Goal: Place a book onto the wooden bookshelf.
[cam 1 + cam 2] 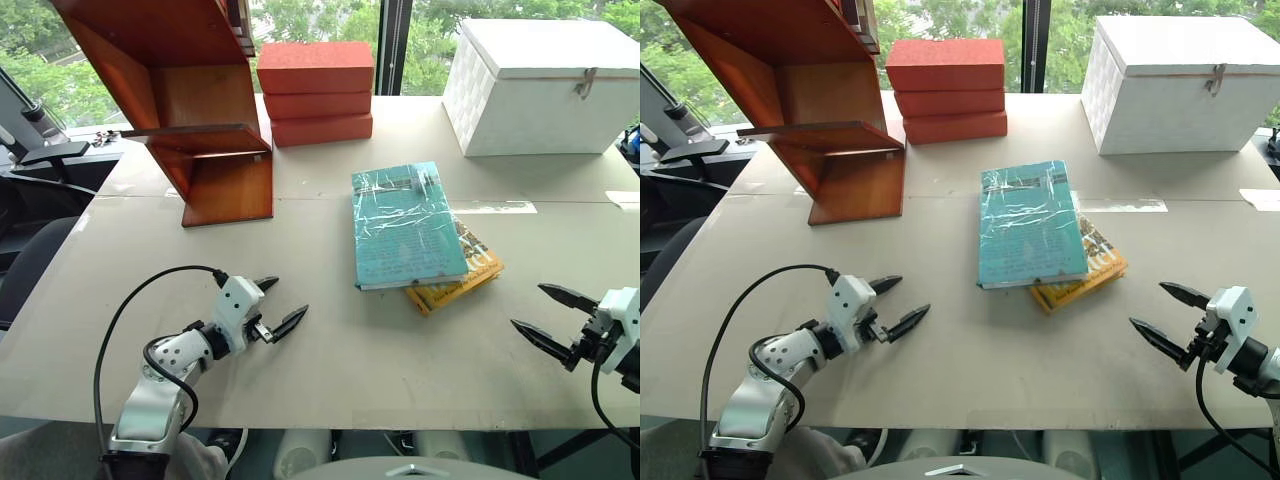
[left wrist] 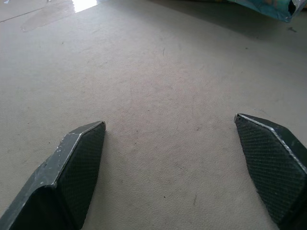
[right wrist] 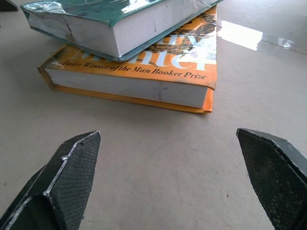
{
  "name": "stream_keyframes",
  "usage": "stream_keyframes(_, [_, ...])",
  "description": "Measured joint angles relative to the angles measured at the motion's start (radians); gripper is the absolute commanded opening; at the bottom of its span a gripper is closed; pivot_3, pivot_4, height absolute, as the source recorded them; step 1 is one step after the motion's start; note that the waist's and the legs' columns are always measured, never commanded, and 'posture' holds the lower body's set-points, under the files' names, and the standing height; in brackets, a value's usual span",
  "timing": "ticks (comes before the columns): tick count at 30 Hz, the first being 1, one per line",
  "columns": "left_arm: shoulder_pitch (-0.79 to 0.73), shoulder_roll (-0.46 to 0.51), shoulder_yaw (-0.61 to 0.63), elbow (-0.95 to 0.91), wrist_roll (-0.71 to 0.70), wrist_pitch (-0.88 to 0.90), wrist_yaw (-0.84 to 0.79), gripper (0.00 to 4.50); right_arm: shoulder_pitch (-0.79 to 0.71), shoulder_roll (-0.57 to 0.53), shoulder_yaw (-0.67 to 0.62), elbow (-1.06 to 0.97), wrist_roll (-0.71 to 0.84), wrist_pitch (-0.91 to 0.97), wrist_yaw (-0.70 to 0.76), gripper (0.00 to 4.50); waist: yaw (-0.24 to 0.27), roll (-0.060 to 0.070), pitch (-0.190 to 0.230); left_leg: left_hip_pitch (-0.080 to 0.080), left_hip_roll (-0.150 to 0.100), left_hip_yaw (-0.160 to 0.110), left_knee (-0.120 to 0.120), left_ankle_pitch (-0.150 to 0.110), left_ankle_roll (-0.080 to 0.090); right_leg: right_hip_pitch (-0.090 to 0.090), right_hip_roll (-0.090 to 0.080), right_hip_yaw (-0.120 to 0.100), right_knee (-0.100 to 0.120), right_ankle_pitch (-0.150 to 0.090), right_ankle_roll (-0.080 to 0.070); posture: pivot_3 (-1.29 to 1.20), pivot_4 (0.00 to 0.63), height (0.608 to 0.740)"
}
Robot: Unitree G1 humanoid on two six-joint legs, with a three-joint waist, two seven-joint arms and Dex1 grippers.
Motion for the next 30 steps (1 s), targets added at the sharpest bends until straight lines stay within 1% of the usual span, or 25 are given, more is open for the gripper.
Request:
stream_keyframes(11, [-0.009,-0.014,0.003,0.003,-0.006,0.002,-0.004,4.42,-0.039,-0.005,0.001,0.047,-0.008,-0.003,0.035,4.5,-0.001,-0.001,0.001,0.0,0.0,0.0,0.0,0.0,0.0,0.0,0.001,0.0,0.0,0.0,0.0,0.0,0.15,0.74])
stream_keyframes(19, [-0.001,-0.015,0.014,0.003,-0.069,0.005,-0.03,4.42,-0.044,-0.001,0.008,0.049,-0.018,-0.003,0.036,4.5,-0.002,-0.002,0.001,-0.002,0.0,0.0,0.0,0.0,0.0,-0.003,0.001,0.0,0.0,0.0,0.0,0.0,0.15,0.74])
stream_keyframes(22, [-0.015,-0.015,0.014,0.002,-0.085,0.013,-0.039,4.42,-0.033,-0.001,0.008,0.031,-0.013,0.001,0.038,4.5,-0.001,-0.002,0.002,-0.003,0.0,0.0,0.0,0.0,0.0,-0.003,0.001,0.0,0.0,0.001,-0.001,0.0,0.15,0.74])
stream_keyframes(24, [-0.031,-0.017,0.014,-0.011,-0.12,0.037,-0.04,4.42,-0.022,-0.001,0.002,0.015,0.002,0.004,0.037,4.5,-0.002,-0.002,0.002,-0.003,0.0,0.0,0.0,0.0,0.0,-0.003,0.001,0.0,0.0,0.001,-0.001,0.0,0.15,0.74])
stream_keyframes(27, [-0.106,-0.036,0.013,-0.02,-0.188,0.13,-0.035,4.42,-0.004,-0.001,-0.019,-0.046,0.03,0.029,0.025,4.5,0.001,-0.002,0.002,-0.003,0.0,-0.001,0.0,0.0,0.0,-0.003,0.001,-0.001,0.0,0.001,0.0,0.0,0.15,0.74])
stream_keyframes(29, [-0.173,-0.033,0.004,-0.02,-0.242,0.246,-0.035,4.42,0.009,-0.003,-0.046,-0.111,0.064,0.062,0.009,4.5,0.003,-0.002,0.002,-0.003,0.0,-0.001,0.001,0.0,0.0,-0.003,0.002,-0.001,0.001,0.0,0.0,0.0,0.15,0.74])
stream_keyframes(30, [-0.226,-0.022,-0.013,-0.021,-0.287,0.365,-0.031,4.42,0.02,-0.011,-0.066,-0.168,0.098,0.094,-0.004,4.5,0.001,-0.002,0.002,-0.003,0.0,-0.001,0.001,0.0,0.0,-0.002,0.002,0.0,0.001,0.0,0.0,0.0,0.15,0.74])
